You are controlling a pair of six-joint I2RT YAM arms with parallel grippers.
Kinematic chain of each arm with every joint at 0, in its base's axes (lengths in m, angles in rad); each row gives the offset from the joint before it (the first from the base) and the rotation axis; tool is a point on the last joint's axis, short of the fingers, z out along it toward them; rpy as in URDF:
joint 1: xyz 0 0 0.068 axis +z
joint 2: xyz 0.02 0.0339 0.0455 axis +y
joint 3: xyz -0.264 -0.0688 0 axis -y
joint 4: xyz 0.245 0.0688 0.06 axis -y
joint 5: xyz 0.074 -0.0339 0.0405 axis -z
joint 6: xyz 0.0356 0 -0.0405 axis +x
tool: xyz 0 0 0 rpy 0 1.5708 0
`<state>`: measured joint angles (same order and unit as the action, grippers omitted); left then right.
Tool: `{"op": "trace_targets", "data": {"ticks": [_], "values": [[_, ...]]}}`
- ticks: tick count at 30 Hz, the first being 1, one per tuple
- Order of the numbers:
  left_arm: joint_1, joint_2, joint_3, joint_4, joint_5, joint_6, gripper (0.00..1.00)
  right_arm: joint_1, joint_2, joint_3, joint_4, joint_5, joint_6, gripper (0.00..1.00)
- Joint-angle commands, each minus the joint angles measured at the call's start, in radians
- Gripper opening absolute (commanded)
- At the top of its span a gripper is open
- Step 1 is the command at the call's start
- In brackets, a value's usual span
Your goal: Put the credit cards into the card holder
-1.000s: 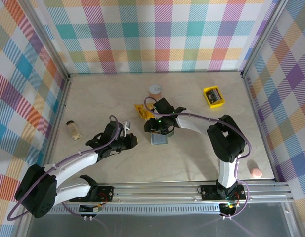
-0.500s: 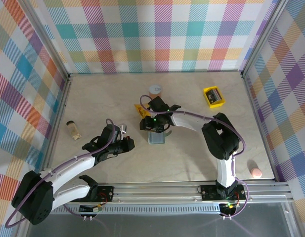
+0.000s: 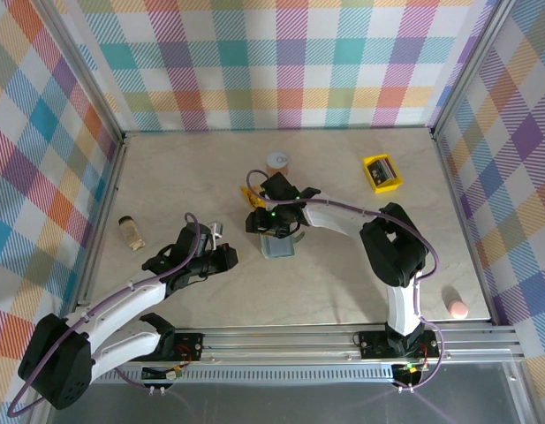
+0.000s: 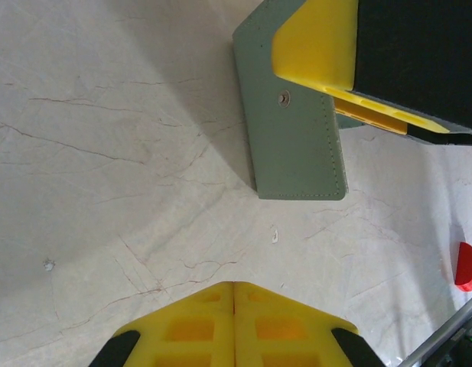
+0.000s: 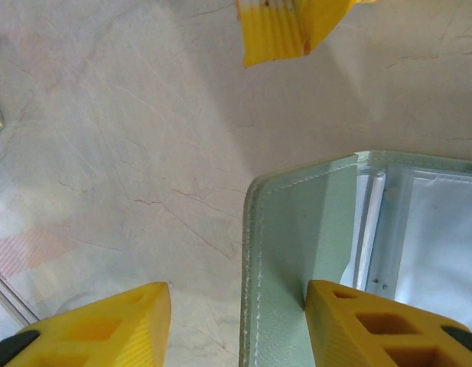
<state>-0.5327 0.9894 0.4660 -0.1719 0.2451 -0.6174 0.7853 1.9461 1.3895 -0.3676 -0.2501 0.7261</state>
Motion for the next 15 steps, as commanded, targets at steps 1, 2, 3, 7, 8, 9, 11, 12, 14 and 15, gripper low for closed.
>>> {"op": "trace_targets", "data": {"ticks": [1,2,3,7,8,9,11,12,14,15], "values": [[0.014,-0.023,-0.001,-0.035,0.014,-0.013,0.07,0.017,-0.029,0.003,0.024,-0.033,0.030,0.50],[0.014,-0.022,-0.001,-0.038,0.016,-0.013,0.07,0.018,-0.026,0.002,0.032,-0.036,0.036,0.50],[0.016,-0.022,-0.001,-0.040,0.016,-0.013,0.07,0.020,-0.024,0.000,0.041,-0.041,0.040,0.50],[0.019,-0.026,-0.007,-0.043,0.021,-0.016,0.07,0.023,-0.009,0.001,0.063,-0.061,0.057,0.50],[0.019,-0.029,-0.007,-0.044,0.023,-0.017,0.07,0.024,-0.007,0.000,0.066,-0.064,0.061,0.50],[0.020,-0.033,-0.007,-0.048,0.023,-0.019,0.07,0.025,-0.006,0.000,0.066,-0.066,0.066,0.49],[0.023,-0.043,-0.008,-0.055,0.023,-0.023,0.07,0.031,-0.009,-0.006,0.071,-0.063,0.071,0.50],[0.025,-0.048,-0.009,-0.057,0.025,-0.025,0.07,0.035,-0.012,-0.010,0.070,-0.058,0.071,0.50],[0.027,-0.057,-0.007,-0.065,0.026,-0.030,0.07,0.041,-0.021,-0.016,0.064,-0.045,0.071,0.49],[0.027,-0.061,-0.009,-0.068,0.026,-0.031,0.07,0.044,-0.026,-0.022,0.063,-0.041,0.071,0.49]]}}
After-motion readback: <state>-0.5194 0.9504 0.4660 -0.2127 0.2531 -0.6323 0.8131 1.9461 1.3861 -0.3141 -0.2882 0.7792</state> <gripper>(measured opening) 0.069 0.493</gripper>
